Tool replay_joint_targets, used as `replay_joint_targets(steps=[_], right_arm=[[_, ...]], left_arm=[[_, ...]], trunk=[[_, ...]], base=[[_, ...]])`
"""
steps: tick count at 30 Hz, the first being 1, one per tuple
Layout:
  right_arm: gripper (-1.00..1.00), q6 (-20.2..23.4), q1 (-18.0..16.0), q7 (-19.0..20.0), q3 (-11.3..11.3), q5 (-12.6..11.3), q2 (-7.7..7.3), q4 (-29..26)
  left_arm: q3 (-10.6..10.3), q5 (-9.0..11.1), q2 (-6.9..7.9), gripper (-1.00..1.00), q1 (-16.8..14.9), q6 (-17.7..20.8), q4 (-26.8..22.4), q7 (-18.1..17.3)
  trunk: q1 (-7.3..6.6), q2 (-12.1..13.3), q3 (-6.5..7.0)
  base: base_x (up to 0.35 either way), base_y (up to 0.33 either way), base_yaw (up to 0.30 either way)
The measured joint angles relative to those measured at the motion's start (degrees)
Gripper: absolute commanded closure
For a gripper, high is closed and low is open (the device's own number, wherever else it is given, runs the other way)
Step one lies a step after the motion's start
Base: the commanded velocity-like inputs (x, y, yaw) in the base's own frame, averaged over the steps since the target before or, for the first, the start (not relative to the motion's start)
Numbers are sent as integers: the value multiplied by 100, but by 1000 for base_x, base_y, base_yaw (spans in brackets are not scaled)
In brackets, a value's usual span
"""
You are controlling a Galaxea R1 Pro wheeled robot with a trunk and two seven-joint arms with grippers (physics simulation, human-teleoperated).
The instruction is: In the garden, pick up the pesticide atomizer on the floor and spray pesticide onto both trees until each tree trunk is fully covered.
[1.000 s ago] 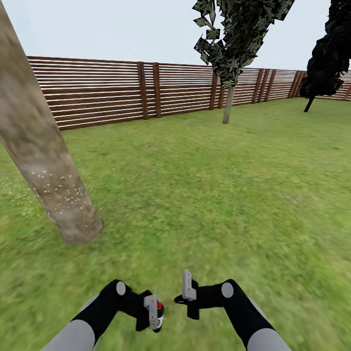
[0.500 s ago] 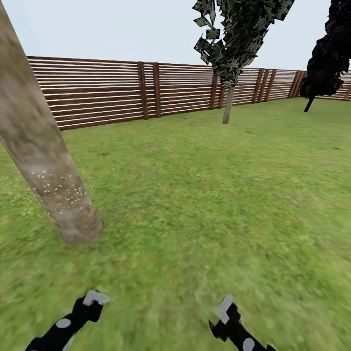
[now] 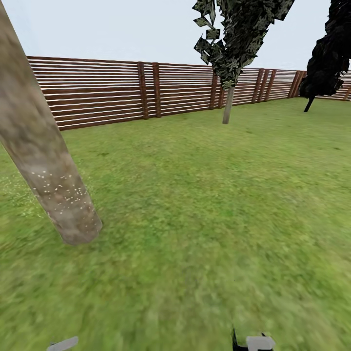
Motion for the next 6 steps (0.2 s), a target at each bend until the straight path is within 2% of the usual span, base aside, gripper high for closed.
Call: replay_joint_targets(steps=[6], right_arm=[[-100, 0, 80, 0, 9, 4, 3, 0]], left_arm=[[-15, -45, 13, 100, 0, -12, -13, 1]], trunk=[[0, 0, 1]], base=[[0, 0, 0]])
